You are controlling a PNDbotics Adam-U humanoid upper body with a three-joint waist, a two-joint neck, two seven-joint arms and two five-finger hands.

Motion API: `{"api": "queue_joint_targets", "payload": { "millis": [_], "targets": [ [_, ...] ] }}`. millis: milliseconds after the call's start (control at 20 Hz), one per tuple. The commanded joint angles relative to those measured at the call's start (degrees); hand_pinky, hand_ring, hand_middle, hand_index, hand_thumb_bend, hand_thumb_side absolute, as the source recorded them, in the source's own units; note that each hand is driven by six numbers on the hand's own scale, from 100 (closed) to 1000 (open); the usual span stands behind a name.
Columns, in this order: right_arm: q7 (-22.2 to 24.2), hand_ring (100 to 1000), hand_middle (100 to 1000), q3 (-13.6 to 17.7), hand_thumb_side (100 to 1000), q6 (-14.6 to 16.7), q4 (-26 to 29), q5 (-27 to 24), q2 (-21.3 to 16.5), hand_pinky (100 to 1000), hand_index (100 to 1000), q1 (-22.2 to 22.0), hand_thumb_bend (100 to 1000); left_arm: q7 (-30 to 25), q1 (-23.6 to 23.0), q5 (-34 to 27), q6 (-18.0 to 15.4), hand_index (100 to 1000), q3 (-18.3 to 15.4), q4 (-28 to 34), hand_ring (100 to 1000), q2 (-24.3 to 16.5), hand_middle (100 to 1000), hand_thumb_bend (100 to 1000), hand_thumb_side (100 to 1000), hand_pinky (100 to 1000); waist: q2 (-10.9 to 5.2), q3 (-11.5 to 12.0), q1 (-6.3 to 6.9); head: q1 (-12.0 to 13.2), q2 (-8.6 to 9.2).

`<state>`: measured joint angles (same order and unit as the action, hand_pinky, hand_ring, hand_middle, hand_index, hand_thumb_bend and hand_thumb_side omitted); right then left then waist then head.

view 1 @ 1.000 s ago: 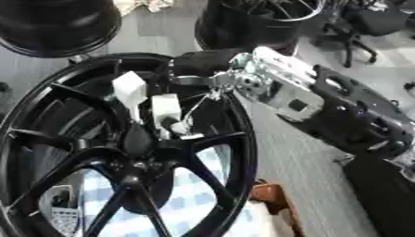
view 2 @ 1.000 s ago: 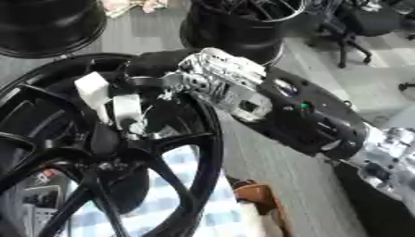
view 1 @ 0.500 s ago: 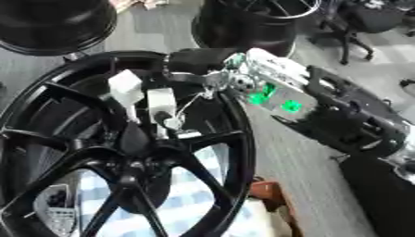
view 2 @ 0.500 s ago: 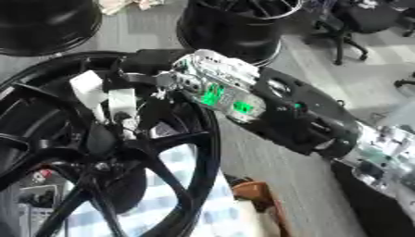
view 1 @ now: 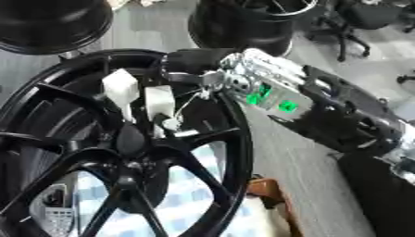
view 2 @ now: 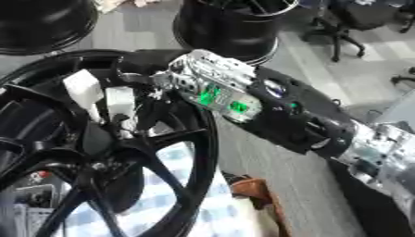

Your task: Pull the pin out of the wheel hub.

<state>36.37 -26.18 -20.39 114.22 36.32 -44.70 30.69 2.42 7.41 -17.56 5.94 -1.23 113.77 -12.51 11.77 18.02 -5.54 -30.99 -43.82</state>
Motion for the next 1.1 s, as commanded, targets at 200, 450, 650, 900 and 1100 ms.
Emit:
{"api": "queue_joint_targets", "payload": {
  "millis": [200,450,650,900,1100],
  "targets": [
    [-1.2,521,614,0.5,343,-1.9,0.4,-1.5,-0.8,835,787,0.4,129,-0.1,0.4,0.9,0.3,803,0.4,0.8,620,-0.4,590,100,724,787,-0.53,-0.1,0.32,-0.3,-0.30],
    [-2.7,473,572,0.5,258,-3.2,0.4,-2.1,-0.8,829,759,0.1,103,0.0,0.4,1.2,0.4,801,0.5,0.8,621,-0.3,590,100,725,787,-0.55,-0.2,0.27,-0.5,-0.30],
    [-3.6,438,546,0.4,160,-4.1,0.4,-3.1,-0.7,831,732,0.0,100,0.2,0.4,1.4,0.5,800,0.5,0.8,622,-0.3,591,100,727,788,-0.53,-0.2,0.24,-0.5,-0.30],
    [-5.1,381,494,0.4,124,-4.6,0.4,-4.0,-0.8,827,663,-0.1,100,0.3,0.5,1.4,0.7,797,0.5,0.8,623,-0.3,591,100,732,788,-0.61,-0.4,0.16,-0.6,-0.30],
    [-6.4,378,489,0.3,123,-5.0,0.4,-4.9,-0.8,827,659,-0.2,100,0.4,0.5,1.6,1.0,795,0.5,0.8,626,-0.2,593,100,736,789,-0.66,-0.6,0.10,-0.8,-0.30]
  ]
}}
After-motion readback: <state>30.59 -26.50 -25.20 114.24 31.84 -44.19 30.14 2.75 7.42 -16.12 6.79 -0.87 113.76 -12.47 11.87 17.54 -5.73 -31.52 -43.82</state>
